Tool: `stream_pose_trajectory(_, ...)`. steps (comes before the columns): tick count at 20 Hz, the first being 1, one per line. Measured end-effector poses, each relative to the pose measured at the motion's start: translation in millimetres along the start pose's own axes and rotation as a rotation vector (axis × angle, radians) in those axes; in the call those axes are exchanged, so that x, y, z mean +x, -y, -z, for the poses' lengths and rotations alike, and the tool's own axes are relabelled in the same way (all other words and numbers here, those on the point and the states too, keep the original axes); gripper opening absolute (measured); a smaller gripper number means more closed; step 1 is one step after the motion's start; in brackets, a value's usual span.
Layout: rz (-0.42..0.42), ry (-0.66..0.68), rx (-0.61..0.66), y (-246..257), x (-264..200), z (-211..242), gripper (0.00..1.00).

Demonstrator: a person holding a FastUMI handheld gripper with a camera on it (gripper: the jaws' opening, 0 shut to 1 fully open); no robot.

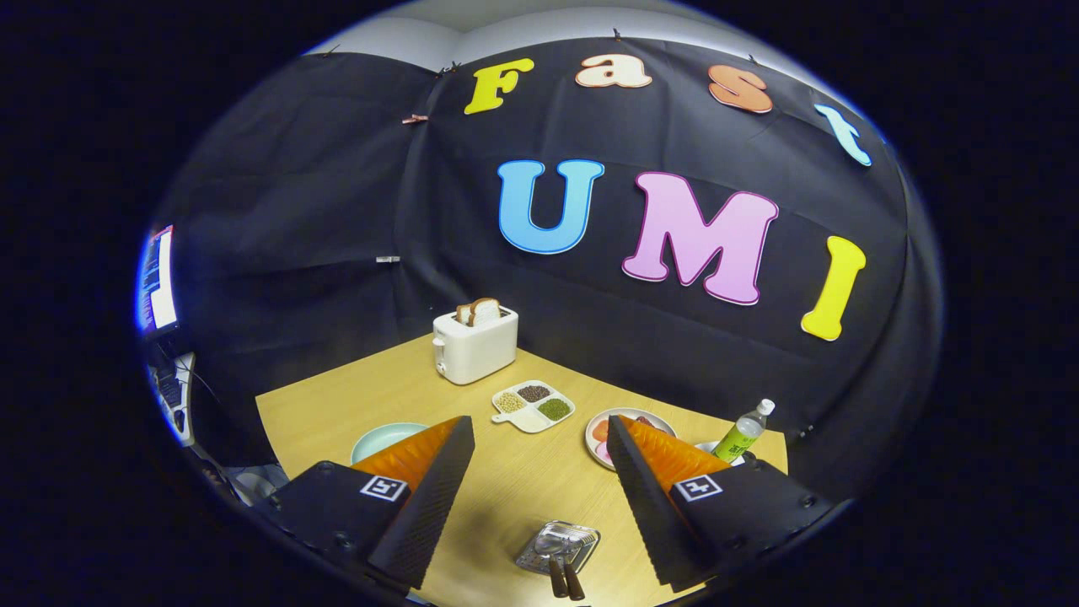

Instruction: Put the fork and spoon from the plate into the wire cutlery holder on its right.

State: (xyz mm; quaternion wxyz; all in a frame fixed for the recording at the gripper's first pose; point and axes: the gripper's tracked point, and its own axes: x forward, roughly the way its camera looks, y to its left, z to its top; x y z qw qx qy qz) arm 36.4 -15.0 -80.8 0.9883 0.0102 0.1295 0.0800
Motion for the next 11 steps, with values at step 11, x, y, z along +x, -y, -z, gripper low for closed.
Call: stream_pose_trajectory(11,0.017,0.013,-0.010,14,-1,0,0.98)
